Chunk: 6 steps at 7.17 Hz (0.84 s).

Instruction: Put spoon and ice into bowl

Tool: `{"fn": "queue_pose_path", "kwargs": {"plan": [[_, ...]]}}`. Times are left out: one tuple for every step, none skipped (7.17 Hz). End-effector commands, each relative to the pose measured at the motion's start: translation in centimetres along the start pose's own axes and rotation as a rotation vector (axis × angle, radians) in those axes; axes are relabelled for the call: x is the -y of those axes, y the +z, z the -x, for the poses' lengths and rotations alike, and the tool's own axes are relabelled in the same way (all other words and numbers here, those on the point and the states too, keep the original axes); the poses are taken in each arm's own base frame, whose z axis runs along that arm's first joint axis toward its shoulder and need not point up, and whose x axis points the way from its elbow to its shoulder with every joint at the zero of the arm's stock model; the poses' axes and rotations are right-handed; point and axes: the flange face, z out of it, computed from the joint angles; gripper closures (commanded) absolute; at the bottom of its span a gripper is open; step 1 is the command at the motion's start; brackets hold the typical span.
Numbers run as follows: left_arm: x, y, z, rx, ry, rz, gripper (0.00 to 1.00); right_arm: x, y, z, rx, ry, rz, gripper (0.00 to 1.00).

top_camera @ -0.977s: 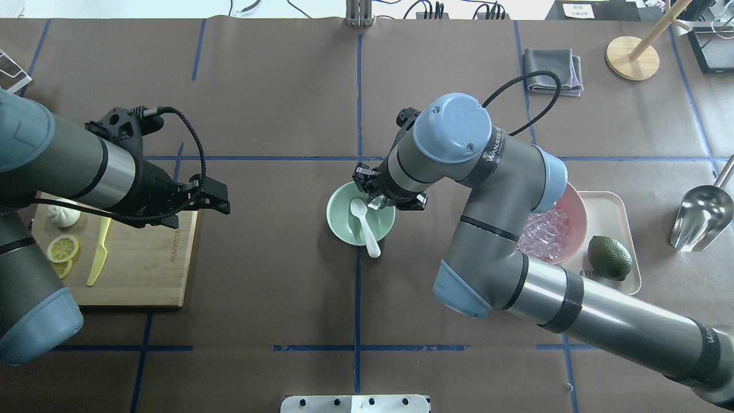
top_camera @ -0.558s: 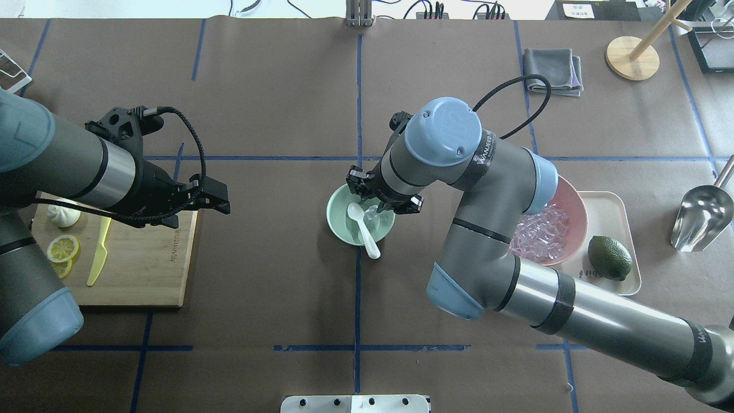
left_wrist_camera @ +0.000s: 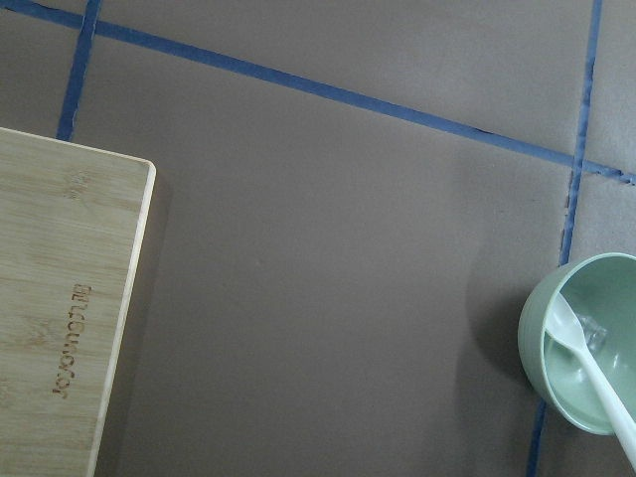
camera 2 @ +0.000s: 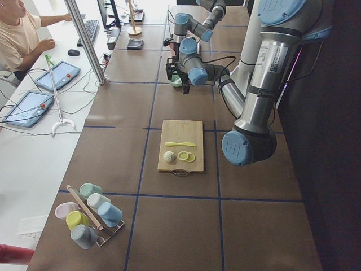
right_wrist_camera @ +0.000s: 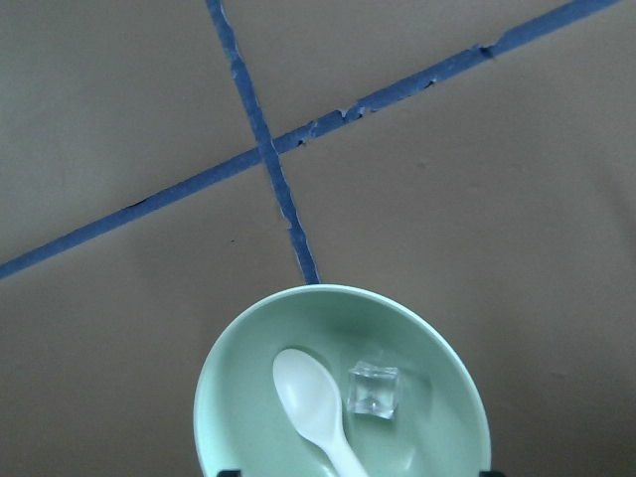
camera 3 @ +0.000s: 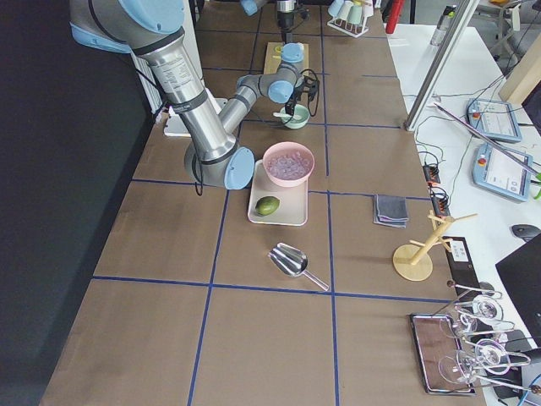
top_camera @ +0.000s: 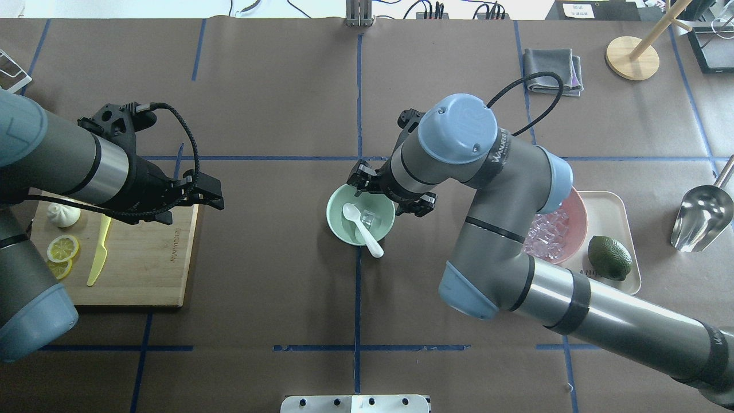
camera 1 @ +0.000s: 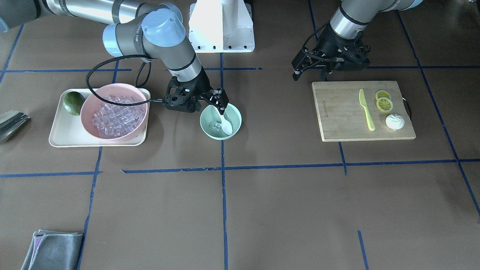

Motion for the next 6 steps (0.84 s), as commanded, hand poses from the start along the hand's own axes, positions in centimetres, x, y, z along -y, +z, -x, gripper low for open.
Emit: {"fn": "queue_pose_path", "kwargs": {"plan": [[1.6,-1.3,6.6,0.078,0.109,-0.025,0.01,5.2,-6.8,-9.3,-0.005,-0.015,0.039,0.01],[3.5,-3.3,11.2,0.126,0.187,-0.049,0.01,7.8,-9.9,-15.1,-0.022,-0.031,0.047,0.01],[5.7,-6.1,15.8,0.128,0.256,-0.026,0.01,9.7,-13.3,-21.0,-0.039,-0.079,0.041,0.01],[8.3,-8.8,20.9,0.123,0.277,-0.001,0.01,12.4,-16.3,-25.8,-0.041,-0.116,0.047,0.01],[10.4,-10.6,24.9,0.148,0.343,0.010,0.01,14.5,-18.8,-31.3,-0.049,-0.170,0.045,0.01],[12.2,-12.6,28.5,0.203,0.394,0.025,0.01,15.8,-20.8,-37.2,-0.076,-0.232,0.028,0.01]]}}
